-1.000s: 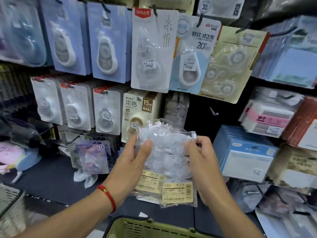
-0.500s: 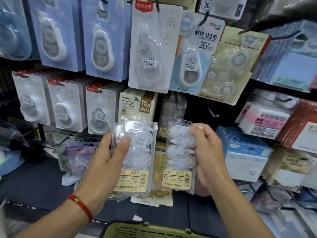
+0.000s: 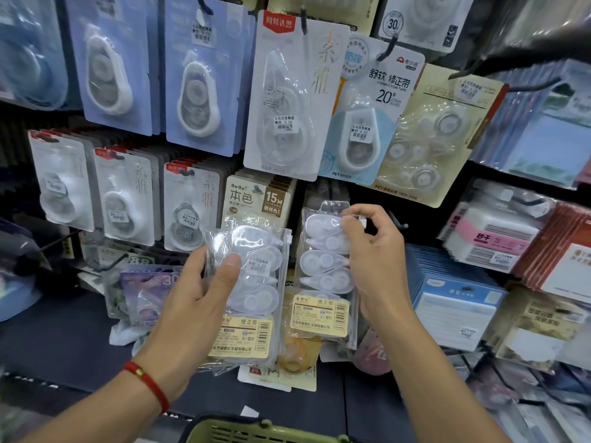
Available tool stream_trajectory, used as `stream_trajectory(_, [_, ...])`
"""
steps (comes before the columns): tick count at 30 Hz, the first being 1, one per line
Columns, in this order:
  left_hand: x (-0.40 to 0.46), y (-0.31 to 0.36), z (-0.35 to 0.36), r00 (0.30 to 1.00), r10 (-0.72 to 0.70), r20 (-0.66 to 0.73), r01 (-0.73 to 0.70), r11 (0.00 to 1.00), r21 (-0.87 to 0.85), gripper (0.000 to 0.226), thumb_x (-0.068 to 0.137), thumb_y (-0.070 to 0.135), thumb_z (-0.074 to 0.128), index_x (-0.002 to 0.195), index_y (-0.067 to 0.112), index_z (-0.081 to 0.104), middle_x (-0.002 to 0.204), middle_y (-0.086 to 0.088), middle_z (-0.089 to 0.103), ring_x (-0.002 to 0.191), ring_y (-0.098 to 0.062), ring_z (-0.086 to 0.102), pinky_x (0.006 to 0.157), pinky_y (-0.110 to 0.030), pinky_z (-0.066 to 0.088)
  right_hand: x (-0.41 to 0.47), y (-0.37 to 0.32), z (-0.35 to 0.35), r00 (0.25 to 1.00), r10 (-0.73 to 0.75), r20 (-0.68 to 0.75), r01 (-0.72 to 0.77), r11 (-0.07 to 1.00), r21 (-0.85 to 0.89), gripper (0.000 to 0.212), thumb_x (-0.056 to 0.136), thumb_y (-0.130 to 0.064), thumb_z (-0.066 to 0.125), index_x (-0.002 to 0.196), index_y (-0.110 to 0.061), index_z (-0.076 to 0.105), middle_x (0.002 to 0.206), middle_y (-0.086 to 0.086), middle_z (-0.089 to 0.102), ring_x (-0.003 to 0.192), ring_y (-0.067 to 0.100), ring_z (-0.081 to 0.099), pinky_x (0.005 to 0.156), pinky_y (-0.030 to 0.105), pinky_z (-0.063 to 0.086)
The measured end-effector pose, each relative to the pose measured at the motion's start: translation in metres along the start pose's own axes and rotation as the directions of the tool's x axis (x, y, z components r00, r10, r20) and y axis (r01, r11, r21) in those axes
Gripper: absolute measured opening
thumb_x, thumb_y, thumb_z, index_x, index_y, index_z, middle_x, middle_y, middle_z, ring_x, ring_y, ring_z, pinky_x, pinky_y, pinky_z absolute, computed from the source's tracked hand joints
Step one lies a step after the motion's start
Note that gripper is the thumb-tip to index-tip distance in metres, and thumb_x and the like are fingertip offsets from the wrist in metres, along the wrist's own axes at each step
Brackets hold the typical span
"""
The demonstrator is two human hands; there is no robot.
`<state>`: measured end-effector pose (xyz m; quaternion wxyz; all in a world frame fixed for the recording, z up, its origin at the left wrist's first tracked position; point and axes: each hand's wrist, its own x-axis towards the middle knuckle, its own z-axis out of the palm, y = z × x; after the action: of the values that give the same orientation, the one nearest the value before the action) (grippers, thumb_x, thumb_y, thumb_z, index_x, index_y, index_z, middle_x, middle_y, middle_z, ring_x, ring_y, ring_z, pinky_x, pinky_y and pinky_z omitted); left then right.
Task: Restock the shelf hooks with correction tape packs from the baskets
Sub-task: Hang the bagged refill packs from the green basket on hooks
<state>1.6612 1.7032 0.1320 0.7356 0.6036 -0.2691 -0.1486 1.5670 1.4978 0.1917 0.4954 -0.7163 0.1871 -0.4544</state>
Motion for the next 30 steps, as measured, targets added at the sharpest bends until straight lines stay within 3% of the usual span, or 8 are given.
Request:
stream_trajectory(7, [0.002,0.0,-0.003,1.0,-0.004,-0.014,0.004,1.0,-0.007,0.068,0.076,0.088,0.059,0.135,0.053,0.056,0.133,0.017,0.071,0.127,-0.015,0.067,0.113,-0.054,0.045,0.005,0.01,0.008,0.997,0.067,-0.041,-0.067,0.998,0.018,0.008,0.093,-0.033,0.062,0.093,-0.037,0.07,0.071,0.0,0.061,0.065,0.022,0.051,0.058,0.041,0.044])
stream_trajectory(13, [0.003,-0.002,-0.004,1.0,-0.002,-0.014,0.002,1.0,0.002,0.075,0.077,0.087,0.059,0.141,0.049,0.053,0.136,0.015,0.07,0.129,-0.014,0.065,0.115,-0.053,0.044,0.006,0.015,0.008,0.996,0.062,-0.061,-0.062,0.998,0.008,0.012,0.097,-0.026,0.063,0.092,-0.035,0.07,0.065,-0.009,0.057,0.059,0.015,0.045,0.056,0.036,0.04])
stream_trajectory(15, [0.003,-0.002,-0.004,1.0,0.008,0.002,-0.008,1.0,0.004,0.065,0.08,0.084,0.058,0.136,0.051,0.056,0.133,0.015,0.071,0.127,-0.015,0.066,0.114,-0.053,0.045,0.005,0.014,0.008,0.996,0.05,-0.071,-0.049,0.998,0.027,0.01,0.097,-0.029,0.064,0.093,-0.035,0.07,0.066,-0.004,0.058,0.062,0.019,0.047,0.056,0.037,0.041])
stream_trajectory(18, [0.002,-0.001,-0.004,1.0,0.018,0.018,-0.018,1.0,-0.007,0.051,0.088,0.076,0.057,0.132,0.05,0.059,0.132,0.015,0.072,0.126,-0.015,0.067,0.112,-0.053,0.046,0.006,0.012,0.006,0.997,0.047,-0.068,-0.044,0.998,0.047,0.007,0.097,-0.033,0.066,0.092,-0.036,0.071,0.062,-0.007,0.055,0.057,0.014,0.045,0.047,0.028,0.039])
stream_trajectory(25, [0.001,0.0,-0.004,0.999,0.033,0.006,-0.033,0.999,-0.005,0.049,0.088,0.074,0.057,0.129,0.048,0.061,0.131,0.017,0.072,0.126,-0.011,0.067,0.113,-0.051,0.045,0.019,0.024,0.008,0.996,0.057,-0.071,-0.058,0.998,-0.018,0.008,0.093,-0.037,0.065,0.087,-0.035,0.07,0.059,-0.015,0.054,0.052,0.006,0.042,0.044,0.021,0.037])
stream_trajectory(28, [0.001,0.0,-0.004,1.0,0.021,0.002,-0.021,1.0,-0.006,0.055,0.084,0.079,0.058,0.13,0.049,0.06,0.132,0.017,0.071,0.128,-0.013,0.065,0.114,-0.053,0.044,0.023,0.033,0.01,0.992,0.099,-0.073,-0.1,0.995,-0.013,0.008,0.096,-0.041,0.066,0.094,-0.034,0.069,0.07,-0.022,0.066,0.058,-0.004,0.054,0.052,0.012,0.045])
stream_trajectory(30, [0.001,0.0,-0.005,1.0,0.017,0.0,-0.017,1.0,-0.005,0.057,0.083,0.08,0.057,0.131,0.049,0.059,0.133,0.019,0.07,0.129,-0.011,0.065,0.115,-0.051,0.044,0.019,0.042,0.008,0.986,0.165,-0.034,-0.164,0.986,0.03,0.021,0.097,-0.05,0.066,0.106,-0.031,0.068,0.089,-0.023,0.074,0.078,-0.008,0.066,0.067,0.012,0.053])
